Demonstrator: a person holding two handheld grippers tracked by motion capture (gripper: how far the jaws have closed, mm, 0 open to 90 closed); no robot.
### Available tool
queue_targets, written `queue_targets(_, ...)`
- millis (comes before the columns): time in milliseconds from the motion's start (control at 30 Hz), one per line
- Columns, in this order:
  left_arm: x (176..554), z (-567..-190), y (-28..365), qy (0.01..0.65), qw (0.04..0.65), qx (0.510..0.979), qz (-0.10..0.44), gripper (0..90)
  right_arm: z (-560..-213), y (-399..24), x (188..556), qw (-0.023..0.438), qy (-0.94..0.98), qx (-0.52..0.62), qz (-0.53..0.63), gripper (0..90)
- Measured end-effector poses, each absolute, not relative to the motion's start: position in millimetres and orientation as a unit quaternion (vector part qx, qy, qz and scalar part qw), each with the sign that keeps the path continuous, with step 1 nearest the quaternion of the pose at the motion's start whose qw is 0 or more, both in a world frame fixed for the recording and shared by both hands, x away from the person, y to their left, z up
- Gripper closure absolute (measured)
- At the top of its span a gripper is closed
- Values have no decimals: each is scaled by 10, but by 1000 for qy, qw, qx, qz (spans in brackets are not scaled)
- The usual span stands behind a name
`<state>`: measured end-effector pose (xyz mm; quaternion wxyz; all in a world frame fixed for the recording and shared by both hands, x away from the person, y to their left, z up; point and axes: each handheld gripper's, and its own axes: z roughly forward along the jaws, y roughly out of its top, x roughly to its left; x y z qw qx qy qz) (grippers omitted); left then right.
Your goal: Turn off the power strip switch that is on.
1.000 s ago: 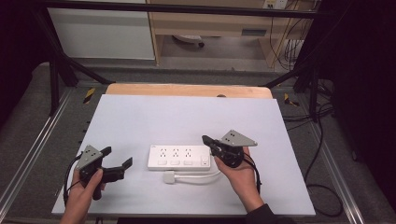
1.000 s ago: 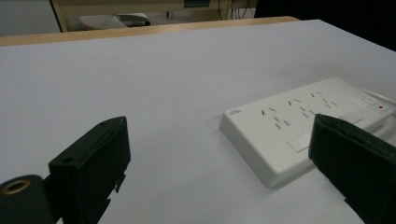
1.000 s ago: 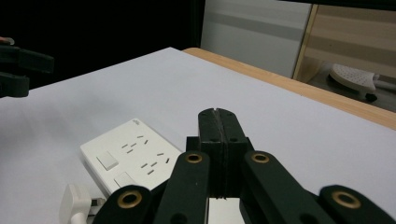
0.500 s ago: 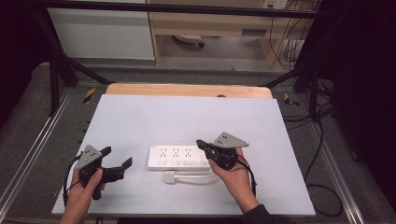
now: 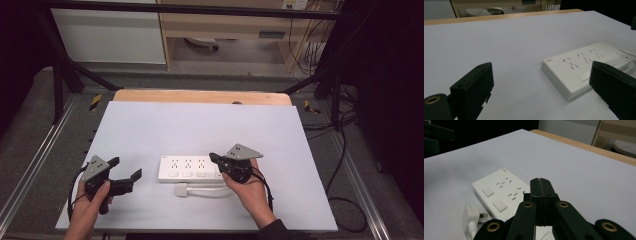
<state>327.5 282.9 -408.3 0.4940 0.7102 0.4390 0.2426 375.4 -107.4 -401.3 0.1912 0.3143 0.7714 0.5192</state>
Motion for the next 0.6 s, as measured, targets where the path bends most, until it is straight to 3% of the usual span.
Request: queue_targets(600, 3274, -4080, 2822, 440, 492, 711, 241, 54, -4234, -977, 3751, 156, 795, 326, 488, 900)
